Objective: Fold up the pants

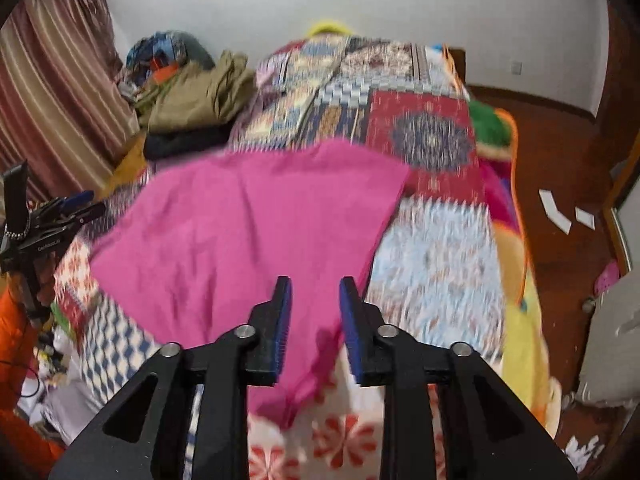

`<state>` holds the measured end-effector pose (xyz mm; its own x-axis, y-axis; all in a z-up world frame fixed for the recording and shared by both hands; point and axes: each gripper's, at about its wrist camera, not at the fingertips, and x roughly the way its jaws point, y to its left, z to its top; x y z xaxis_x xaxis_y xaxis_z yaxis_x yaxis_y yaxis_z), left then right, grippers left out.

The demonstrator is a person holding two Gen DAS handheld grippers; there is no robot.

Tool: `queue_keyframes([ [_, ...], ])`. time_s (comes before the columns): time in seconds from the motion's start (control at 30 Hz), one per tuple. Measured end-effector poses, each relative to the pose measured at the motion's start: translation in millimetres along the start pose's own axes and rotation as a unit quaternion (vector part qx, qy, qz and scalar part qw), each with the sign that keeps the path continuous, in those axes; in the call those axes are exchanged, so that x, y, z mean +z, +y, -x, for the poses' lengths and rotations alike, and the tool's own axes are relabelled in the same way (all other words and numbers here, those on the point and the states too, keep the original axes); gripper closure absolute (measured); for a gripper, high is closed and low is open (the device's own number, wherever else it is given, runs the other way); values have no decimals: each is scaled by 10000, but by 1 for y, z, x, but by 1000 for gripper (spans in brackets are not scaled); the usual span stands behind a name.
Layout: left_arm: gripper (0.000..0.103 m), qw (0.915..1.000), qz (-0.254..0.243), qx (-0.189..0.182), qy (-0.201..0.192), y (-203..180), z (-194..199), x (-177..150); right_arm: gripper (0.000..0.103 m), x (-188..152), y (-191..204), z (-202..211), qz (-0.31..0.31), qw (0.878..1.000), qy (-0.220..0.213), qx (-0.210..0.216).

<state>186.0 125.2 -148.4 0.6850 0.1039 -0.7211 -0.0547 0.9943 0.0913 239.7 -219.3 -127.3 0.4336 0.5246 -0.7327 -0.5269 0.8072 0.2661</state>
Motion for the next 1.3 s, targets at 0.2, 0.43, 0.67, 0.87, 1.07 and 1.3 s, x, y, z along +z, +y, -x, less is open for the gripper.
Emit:
queue_keyframes([
  [0.2, 29, 9997, -103, -193, 131, 0, -36, 30, 56, 39, -8, -26, 105, 9995, -253, -130],
  [0.43, 29, 9965, 112, -572, 595, 5, -92, 47, 56, 54, -31, -63, 37, 9992, -81, -400],
  [0.67, 34, 9901, 243, -987, 973, 3, -128, 42, 56, 54, -56, -92, -146, 9986, 139, -481],
  [0.87, 41, 9859, 293, -1196, 1131, 0, -143, 39, 56, 54, -66, -109, -251, 9987, 254, -353],
  [1.07, 58, 9820, 486, -1217, 1357, 6, -156, 36, 56, 58, -74, -121, -411, 9985, 270, -254],
  [1.3, 81, 9846, 445, -1158, 1228, 0, -147, 32, 69, 65, -75, -124, -513, 9987, 76, 32],
])
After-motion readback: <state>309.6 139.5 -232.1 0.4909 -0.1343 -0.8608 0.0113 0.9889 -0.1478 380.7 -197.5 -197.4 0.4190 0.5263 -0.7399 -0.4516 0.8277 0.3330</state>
